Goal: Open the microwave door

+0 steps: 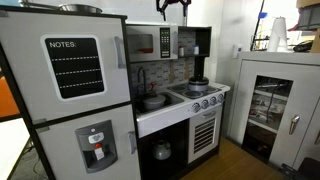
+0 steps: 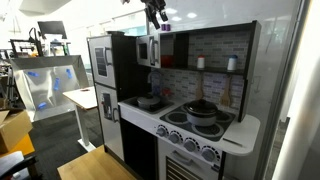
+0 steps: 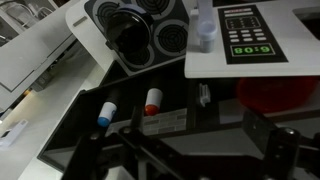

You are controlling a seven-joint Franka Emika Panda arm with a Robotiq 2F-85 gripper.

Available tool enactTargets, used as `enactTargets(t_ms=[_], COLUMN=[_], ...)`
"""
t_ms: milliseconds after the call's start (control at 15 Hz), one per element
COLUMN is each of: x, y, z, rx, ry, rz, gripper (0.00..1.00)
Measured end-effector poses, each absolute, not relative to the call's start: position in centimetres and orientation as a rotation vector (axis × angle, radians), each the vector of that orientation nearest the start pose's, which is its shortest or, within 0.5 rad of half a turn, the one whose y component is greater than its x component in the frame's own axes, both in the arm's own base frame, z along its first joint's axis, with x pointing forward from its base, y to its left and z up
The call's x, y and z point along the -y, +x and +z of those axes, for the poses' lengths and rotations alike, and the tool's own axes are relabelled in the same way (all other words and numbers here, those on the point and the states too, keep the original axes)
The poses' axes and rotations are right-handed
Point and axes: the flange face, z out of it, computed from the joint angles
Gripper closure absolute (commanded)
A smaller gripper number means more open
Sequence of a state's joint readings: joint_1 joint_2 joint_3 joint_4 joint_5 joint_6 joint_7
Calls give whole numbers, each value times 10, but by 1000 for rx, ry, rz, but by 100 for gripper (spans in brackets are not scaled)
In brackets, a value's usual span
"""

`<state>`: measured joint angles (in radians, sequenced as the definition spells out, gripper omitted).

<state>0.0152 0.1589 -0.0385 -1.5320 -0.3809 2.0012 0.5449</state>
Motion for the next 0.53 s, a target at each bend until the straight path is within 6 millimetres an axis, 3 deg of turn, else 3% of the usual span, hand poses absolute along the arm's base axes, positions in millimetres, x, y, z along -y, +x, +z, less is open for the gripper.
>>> enactTargets(t_ms=[533], x=[36], y=[628], z=[577], rx=[-764], ry=[-3279], rz=[-594], gripper=[0])
